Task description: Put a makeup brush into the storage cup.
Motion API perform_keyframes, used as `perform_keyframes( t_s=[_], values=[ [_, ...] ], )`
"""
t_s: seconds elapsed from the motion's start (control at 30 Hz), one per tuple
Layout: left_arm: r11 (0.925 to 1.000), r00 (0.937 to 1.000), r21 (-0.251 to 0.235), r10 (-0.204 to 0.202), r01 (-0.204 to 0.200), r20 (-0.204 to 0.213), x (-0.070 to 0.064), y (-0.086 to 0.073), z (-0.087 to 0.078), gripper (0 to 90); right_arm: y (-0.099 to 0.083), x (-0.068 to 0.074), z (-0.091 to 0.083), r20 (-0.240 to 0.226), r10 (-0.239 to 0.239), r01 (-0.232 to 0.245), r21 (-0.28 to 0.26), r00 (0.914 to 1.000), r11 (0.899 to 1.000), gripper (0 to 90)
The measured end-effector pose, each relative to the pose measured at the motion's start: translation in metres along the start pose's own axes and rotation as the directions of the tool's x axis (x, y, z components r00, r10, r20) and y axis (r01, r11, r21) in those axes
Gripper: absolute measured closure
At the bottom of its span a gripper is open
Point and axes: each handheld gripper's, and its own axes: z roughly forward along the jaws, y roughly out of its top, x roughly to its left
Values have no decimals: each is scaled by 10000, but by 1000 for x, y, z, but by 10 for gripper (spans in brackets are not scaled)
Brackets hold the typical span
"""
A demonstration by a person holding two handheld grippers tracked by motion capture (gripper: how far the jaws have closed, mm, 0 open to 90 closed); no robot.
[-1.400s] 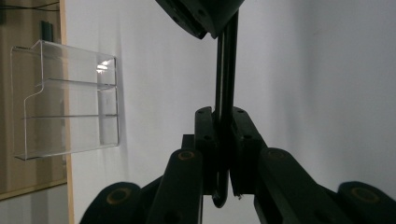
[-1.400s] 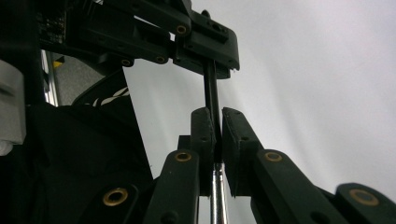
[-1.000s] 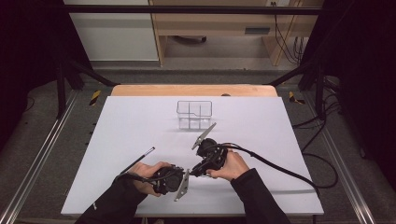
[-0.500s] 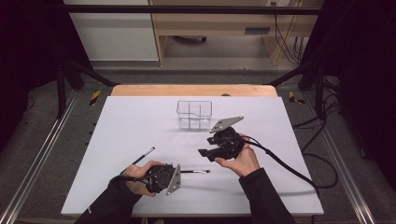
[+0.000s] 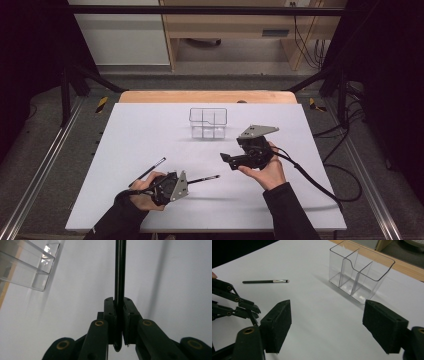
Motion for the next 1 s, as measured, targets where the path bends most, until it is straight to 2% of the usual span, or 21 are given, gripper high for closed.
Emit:
perform_keyframes(
  t_s=[0.2,0.23,0.3,0.37,0.43,0.5,0.53,0.57,0.6,0.8,0.83,0.87,0.93,0.97,1.0],
  values=[
    [9972,9974,-219,-718,717,-36,0,-4,1,828,-6,-4,-6,108,224,-220,-337,9997,9992,183],
    [9972,9974,-219,-718,717,-36,0,-4,1,828,-8,-5,-7,131,293,-288,-373,9995,9989,169],
    [9936,9939,-292,-1098,1096,-57,0,-6,2,828,-10,-6,-9,237,415,-402,-532,9989,9978,148],
    [9922,9926,-298,-1212,1209,-66,1,-7,2,828,-11,-7,-10,261,456,-439,-619,9986,9971,137],
    [9857,9865,-446,-1632,1625,-126,1,-8,3,828,-15,-8,-13,296,606,-579,-835,9977,9948,110],
    [9804,9817,-546,-1903,1893,-124,2,-9,3,828,-17,-9,-14,303,626,-594,-958,9976,9936,90],
    [9804,9817,-546,-1903,1893,-124,2,-9,3,828,-17,-9,-14,303,626,-594,-958,9976,9936,90],
    [9766,9779,-581,-2085,2072,-169,3,-9,3,828,-18,-8,-15,295,662,-630,-965,9974,9933,87],
    [9696,9716,-694,-2362,2345,-165,4,-10,3,828,-21,-8,-15,235,690,-662,-1050,9973,9923,74],
    [9388,9434,-1019,-3316,3290,-90,5,-12,3,828,-30,-5,-14,162,855,-827,-1286,9962,9882,62],
    [9388,9434,-1019,-3316,3290,-90,5,-12,3,828,-30,-5,-14,162,855,-827,-1286,9962,9882,62],
    [9336,9387,-1073,-3447,3419,-81,4,-12,4,828,-32,-5,-14,140,863,-837,-1328,9962,9876,62],
    [9303,9346,-1041,-3552,3517,-173,4,-11,5,828,-35,-3,-13,51,859,-843,-1436,9963,9860,62],
    [9233,9277,-1109,-3725,3678,-241,4,-11,5,828,-39,-2,-13,-59,926,-924,-1523,9957,9840,62],
    [9233,9277,-1109,-3725,3678,-241,4,-11,5,828,-40,-2,-12,-82,917,-918,-1556,9958,9835,62]
  ],
)
